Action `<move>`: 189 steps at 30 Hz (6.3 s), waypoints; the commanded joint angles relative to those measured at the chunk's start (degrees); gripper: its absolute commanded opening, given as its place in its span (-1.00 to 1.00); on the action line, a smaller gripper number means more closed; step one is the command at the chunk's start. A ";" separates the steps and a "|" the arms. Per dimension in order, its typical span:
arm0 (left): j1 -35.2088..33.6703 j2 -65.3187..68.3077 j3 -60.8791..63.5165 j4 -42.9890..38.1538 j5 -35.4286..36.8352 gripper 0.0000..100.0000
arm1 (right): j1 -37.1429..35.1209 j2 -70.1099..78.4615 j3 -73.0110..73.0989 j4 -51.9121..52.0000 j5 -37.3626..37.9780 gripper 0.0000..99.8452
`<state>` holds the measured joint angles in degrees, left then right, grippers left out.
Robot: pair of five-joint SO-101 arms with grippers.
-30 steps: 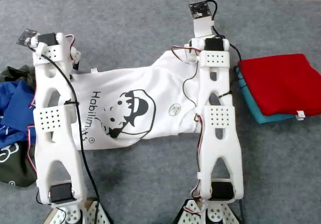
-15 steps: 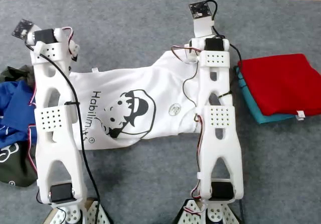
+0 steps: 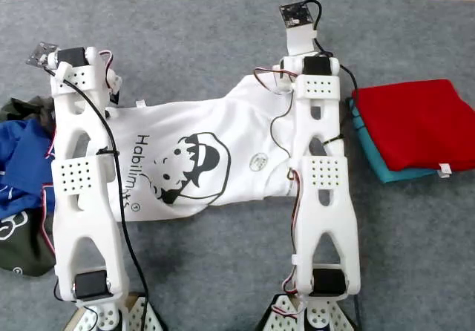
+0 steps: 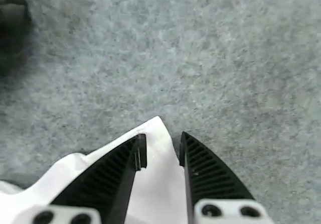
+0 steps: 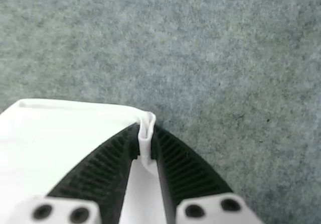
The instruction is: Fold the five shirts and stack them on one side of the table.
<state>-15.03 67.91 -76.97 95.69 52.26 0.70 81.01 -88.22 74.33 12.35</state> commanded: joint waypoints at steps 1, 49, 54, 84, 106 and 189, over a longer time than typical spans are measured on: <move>0.40 -0.88 1.71 -0.26 0.35 -0.65 | -0.88 -0.66 -3.03 -1.14 0.53 -0.95; -1.98 -54.95 -12.53 5.19 -37.80 -0.94 | -1.14 -65.89 -7.60 9.85 -2.02 -0.96; -3.30 -67.34 -7.69 5.27 -38.86 -0.94 | -1.14 -74.77 -7.25 1.32 -1.32 -0.97; -1.63 -116.40 113.01 -63.21 -37.45 -0.94 | -9.32 -55.78 -7.25 8.00 22.15 -0.97; -0.40 -48.09 42.24 -26.55 -37.80 -0.94 | -4.84 -28.09 -7.69 -7.03 14.95 -0.97; -5.93 -67.87 96.22 -22.68 -49.14 -0.94 | 1.85 -106.33 138.95 -4.84 35.96 -0.97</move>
<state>-19.69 2.51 21.76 72.04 3.56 2.02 -23.60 50.68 70.20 47.78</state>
